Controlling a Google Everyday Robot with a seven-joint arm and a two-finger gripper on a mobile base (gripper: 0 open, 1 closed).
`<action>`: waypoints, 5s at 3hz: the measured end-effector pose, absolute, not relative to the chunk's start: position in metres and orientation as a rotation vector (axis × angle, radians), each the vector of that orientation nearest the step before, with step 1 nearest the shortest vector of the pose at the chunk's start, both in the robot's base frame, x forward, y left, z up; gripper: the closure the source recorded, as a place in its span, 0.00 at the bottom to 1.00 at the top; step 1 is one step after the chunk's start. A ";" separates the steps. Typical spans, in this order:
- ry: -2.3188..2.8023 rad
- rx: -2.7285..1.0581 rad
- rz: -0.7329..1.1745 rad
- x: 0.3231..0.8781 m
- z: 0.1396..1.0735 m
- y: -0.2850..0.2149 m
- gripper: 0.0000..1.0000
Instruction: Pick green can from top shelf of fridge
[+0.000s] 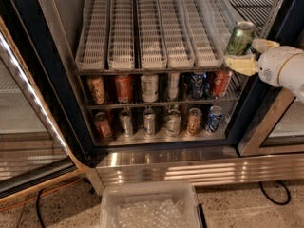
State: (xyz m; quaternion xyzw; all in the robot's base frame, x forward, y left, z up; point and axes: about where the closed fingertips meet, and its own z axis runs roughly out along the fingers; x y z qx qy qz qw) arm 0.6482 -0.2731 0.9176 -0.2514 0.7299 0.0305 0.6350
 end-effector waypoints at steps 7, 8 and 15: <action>1.655 -0.439 -0.041 0.703 0.921 -0.298 0.45; 1.653 -0.436 -0.045 0.703 0.922 -0.298 0.49; 1.578 -0.370 -0.116 0.769 0.929 -0.278 0.32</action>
Offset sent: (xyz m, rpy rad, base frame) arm 0.0013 -0.0013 0.0009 -0.0002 -0.0041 -0.0072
